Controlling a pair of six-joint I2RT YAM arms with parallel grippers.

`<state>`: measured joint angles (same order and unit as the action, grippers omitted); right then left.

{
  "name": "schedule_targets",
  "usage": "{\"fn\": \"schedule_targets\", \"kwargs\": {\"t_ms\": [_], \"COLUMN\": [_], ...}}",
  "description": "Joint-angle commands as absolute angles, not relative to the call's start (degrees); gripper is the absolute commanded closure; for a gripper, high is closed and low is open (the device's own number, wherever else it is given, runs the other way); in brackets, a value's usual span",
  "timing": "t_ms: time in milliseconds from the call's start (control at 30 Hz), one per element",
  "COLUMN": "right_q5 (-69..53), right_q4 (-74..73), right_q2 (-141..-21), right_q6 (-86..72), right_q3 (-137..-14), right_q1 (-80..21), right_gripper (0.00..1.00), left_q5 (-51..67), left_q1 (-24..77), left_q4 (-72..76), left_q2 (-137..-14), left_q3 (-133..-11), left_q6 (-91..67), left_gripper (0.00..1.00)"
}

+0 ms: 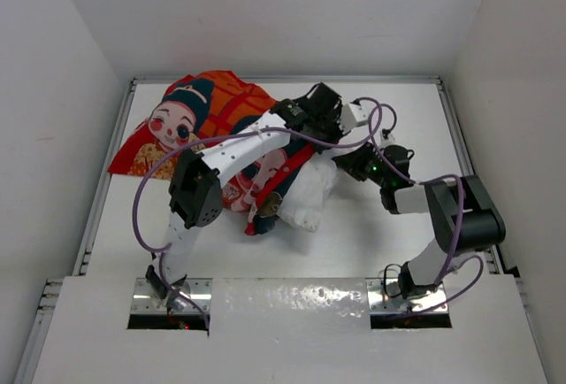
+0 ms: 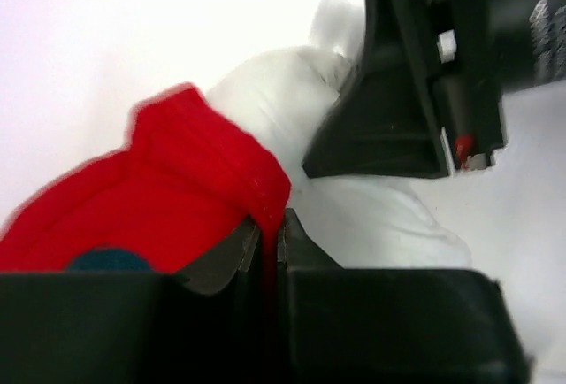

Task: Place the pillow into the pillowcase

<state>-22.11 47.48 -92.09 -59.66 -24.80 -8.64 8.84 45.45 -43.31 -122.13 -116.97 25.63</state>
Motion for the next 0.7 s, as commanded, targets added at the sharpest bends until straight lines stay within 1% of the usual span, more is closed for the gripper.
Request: {"fn": "schedule_targets", "kwargs": {"t_ms": [0,33,67,100,200,267,367,433,467,533,600,667], "right_q5": [-27.9,-27.3,-26.3,-23.6,-19.7,-15.7,-12.7,-15.5,-16.9,-19.7,-18.8,-14.1], "right_q4": [61.2,62.0,61.8,58.7,54.6,59.1,63.6,70.6,72.8,73.7,75.4,79.0], "right_q2": [-94.9,-94.4,-91.9,-90.2,-83.7,-80.8,-80.2,-83.2,-84.8,-90.1,-95.9,-100.6], "right_q6": [-61.9,-60.4,-58.5,-53.0,-45.2,-40.4,-38.2,-37.7,-37.5,-37.4,-37.5,-38.7], "right_q3": [-25.8,-25.8,-26.5,-27.5,-32.4,-35.2,-38.0,-40.3,-43.6,-48.9,-51.7,-54.9], "right_q1": [-11.8,-14.5,-16.3,-20.3,-25.9,-29.9,-30.3,-30.5,-30.6,-30.8,-31.7,-31.9], "right_gripper": [0.94,0.99,1.0,1.0,1.0,1.0,1.0,1.0,1.0,1.0,1.0,1.0], "left_q5": [13.1,16.8,18.8,22.4,25.3,29.4,32.5,34.4,34.5,34.1,37.9,42.8], "left_q1": [44.1,43.9,43.9,43.9,43.9,43.9,43.9,44.1,44.1,44.2,44.2,44.8], "left_q4": [-43.2,-44.5,-44.9,-45.6,-45.6,-48.8,-50.6,-51.3,-51.7,-53.3,-55.5,-56.2], "left_q2": [-119.3,-118.9,-118.7,-118.1,-117.1,-115.2,-113.0,-110.9,-110.5,-109.6,-108.6,-107.0], "left_q3": [-129.1,-131.5,-134.2,-138.6,-143.1,-143.4,-142.9,-142.1,-142.1,-141.8,-141.0,-141.0], "left_q6": [22.2,21.9,21.6,21.5,21.1,22.5,23.8,24.3,24.9,26.4,27.1,27.1], "left_gripper": [1.0,1.0,1.0,1.0,1.0,1.0,1.0,1.0,1.0,1.0,1.0,1.0]}}
